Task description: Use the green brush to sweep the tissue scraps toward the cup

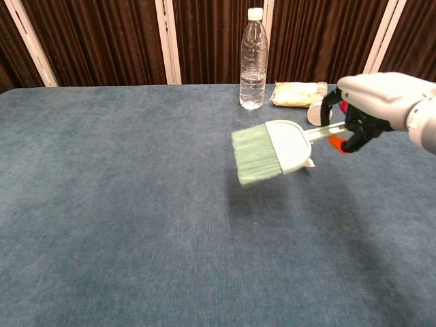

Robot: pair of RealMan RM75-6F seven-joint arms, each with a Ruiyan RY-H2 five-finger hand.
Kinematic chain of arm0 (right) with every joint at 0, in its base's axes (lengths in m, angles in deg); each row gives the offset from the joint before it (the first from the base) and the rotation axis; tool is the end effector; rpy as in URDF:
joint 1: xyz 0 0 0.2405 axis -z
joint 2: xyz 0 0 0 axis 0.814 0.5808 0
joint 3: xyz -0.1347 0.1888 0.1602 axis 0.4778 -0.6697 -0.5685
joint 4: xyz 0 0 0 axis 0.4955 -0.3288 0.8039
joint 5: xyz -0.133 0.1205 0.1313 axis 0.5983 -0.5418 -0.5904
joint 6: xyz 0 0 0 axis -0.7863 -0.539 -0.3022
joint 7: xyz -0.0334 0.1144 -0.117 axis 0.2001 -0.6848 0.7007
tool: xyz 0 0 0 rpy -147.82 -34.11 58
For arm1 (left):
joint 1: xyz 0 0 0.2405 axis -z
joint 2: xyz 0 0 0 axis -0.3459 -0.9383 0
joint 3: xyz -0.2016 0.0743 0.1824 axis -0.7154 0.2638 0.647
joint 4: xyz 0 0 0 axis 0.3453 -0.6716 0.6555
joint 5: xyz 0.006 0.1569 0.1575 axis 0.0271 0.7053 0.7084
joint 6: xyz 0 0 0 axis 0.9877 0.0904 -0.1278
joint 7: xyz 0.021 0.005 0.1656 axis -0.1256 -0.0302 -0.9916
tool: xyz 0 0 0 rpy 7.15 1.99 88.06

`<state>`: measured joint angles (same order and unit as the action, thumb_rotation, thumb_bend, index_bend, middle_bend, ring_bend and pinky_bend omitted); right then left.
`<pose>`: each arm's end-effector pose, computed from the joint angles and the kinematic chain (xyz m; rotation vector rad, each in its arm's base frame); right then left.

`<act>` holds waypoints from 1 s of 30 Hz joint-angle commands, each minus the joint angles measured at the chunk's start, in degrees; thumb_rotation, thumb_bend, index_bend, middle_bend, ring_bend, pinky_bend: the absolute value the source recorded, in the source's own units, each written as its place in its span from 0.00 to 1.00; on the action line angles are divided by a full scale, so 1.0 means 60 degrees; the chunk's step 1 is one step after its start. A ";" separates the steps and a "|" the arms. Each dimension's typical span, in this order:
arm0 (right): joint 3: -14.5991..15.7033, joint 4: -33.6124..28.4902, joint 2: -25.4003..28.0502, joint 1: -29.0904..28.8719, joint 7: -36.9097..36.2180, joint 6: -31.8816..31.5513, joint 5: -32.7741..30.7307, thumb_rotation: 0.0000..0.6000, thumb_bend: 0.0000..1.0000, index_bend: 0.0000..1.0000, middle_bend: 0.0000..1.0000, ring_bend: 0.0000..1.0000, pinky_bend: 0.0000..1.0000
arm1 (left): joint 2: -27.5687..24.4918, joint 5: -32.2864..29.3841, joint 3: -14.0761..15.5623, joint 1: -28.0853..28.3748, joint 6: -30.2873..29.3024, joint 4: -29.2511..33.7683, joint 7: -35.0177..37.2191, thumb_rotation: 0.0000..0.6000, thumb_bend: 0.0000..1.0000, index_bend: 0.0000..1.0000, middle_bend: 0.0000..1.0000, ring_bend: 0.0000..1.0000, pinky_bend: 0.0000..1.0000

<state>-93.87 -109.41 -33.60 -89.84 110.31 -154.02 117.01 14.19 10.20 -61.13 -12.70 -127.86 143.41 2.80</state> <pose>-0.1524 -0.3566 -0.0017 1.6622 -0.8376 0.8027 -0.3249 0.2183 0.1532 -1.4122 -1.0085 -1.0737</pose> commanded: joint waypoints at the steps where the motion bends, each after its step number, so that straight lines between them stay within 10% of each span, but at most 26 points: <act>1: -0.0143 0.0445 -0.0448 -0.0346 0.0371 -0.0119 -0.0279 1.00 0.59 0.79 1.00 1.00 0.91 | -0.0009 -0.0008 0.0001 0.0009 0.0021 0.0020 0.0016 1.00 0.00 0.00 0.00 0.00 0.02; 17: -0.0599 0.4548 -0.2237 -0.1654 0.0992 0.0144 -0.1272 1.00 0.60 0.79 1.00 1.00 0.91 | -0.0139 -0.0190 -0.0033 0.0058 0.0210 0.0081 0.0465 1.00 0.00 0.00 0.00 0.00 0.02; 30: 0.0065 0.5573 -0.1310 -0.1593 0.1899 0.0098 -0.0871 1.00 0.60 0.79 1.00 1.00 0.91 | -0.0178 -0.0178 -0.0033 0.0086 0.0248 0.0088 0.0564 1.00 0.00 0.00 0.00 0.00 0.02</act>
<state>-94.32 -75.51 -42.99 -100.04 120.54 -152.81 111.36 13.12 9.12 -61.33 -12.18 -126.36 143.93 6.19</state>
